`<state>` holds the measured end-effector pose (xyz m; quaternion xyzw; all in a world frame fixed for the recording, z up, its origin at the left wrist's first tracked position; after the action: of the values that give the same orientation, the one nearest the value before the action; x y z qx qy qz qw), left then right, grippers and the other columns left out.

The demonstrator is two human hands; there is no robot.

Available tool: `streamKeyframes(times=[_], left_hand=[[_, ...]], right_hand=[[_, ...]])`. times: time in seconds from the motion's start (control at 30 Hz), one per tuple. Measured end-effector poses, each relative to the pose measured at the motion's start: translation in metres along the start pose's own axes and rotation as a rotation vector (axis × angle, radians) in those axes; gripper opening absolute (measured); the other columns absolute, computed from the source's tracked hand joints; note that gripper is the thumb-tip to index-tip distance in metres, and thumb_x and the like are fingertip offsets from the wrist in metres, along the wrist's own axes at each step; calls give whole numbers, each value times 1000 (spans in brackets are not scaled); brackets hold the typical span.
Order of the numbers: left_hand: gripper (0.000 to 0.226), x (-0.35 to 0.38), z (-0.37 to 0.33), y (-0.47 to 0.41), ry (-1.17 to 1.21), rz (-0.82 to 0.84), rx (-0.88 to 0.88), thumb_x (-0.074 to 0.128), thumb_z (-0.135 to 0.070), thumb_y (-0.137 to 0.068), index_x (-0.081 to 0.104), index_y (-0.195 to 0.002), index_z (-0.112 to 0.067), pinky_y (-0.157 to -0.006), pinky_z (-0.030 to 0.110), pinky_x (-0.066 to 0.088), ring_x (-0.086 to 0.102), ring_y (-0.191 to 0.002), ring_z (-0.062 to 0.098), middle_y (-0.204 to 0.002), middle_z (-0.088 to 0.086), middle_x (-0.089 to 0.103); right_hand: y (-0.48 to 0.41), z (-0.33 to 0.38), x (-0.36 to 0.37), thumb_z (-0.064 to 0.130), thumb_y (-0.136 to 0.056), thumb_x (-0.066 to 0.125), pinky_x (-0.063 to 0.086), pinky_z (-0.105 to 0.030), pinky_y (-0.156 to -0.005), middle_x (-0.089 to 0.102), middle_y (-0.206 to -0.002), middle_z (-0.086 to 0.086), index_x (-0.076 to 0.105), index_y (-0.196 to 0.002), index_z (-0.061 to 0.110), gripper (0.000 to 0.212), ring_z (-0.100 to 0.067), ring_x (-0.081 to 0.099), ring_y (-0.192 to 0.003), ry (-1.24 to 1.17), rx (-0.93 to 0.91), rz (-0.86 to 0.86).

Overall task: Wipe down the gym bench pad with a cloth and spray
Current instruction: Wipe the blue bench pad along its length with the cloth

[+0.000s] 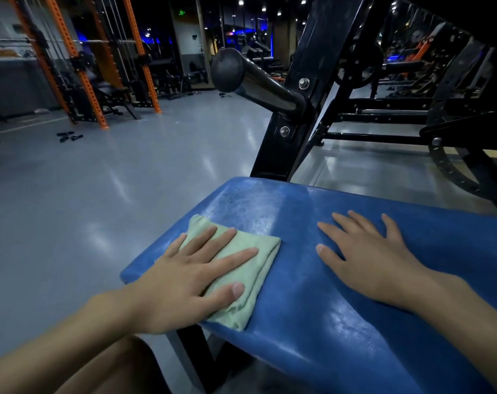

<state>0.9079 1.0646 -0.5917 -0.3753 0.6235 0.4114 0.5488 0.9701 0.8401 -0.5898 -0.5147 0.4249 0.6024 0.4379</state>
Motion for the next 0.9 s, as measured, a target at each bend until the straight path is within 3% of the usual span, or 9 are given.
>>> streamKeyframes(times=[0.13,0.3,0.43,0.5,0.63,0.8,0.9], left_hand=[[60,-5,11,-46,6,9,-33,1,-85,-77,-10,-135,-76,-121,49,-5,-22,-148,6,-163,-20,-13],[64,-14,40,-152,-5,-46,-90,11,-81,-82,3,-144,-68,-120,56,4,-5,-152,14,-166,-12,1],[83,-23,60,-223,19,-10,-141,4,-91,-63,4,-143,-68,-119,57,10,2,-153,25,-167,-9,6],[77,-24,64,-231,36,-9,-177,10,-87,-71,6,-145,-66,-119,58,8,3,-153,25,-167,-6,7],[59,-18,61,-198,12,-24,-163,17,-75,-90,5,-147,-63,-120,57,9,-2,-153,23,-167,-7,2],[66,-11,49,-96,-28,-73,-82,2,-81,-78,1,-142,-70,-119,48,12,-7,-152,13,-166,-11,1],[57,-8,39,-31,-51,-107,-43,-2,-82,-78,-7,-134,-77,-119,39,9,-12,-151,9,-165,-16,-5]], right_hand=[[-11,15,1,60,-98,14,-11,-53,-119,-8,-164,16,6,-155,43,59,-9,-15,-150,-131,-29,13],[-16,15,14,61,-97,10,-11,-54,-119,-15,-163,15,-2,-153,45,59,-11,-18,-149,-59,-25,32],[-16,15,13,61,-95,8,-10,-53,-119,-16,-163,16,-3,-153,46,61,-10,-18,-149,-55,-23,28],[-17,14,13,61,-94,7,-9,-52,-119,-16,-163,17,-3,-152,47,61,-10,-18,-149,-55,-21,24],[-16,15,13,63,-93,7,-10,-52,-119,-15,-163,17,-3,-152,48,62,-9,-18,-149,-62,-22,26],[-14,16,12,62,-93,8,-9,-52,-119,-12,-163,17,-2,-153,47,62,-9,-16,-149,-61,-17,25],[-12,17,11,61,-95,8,-8,-52,-119,-11,-164,16,-1,-153,46,61,-10,-14,-150,-56,-18,13]])
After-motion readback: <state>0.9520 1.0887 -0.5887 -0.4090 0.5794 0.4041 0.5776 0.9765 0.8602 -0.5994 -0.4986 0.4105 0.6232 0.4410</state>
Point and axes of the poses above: each hand's wrist, its own y-axis away from the middle knuckle, its own x-axis out of the palm, z = x × y, the point moved 10 cm from there along -y, towards the middle knuckle
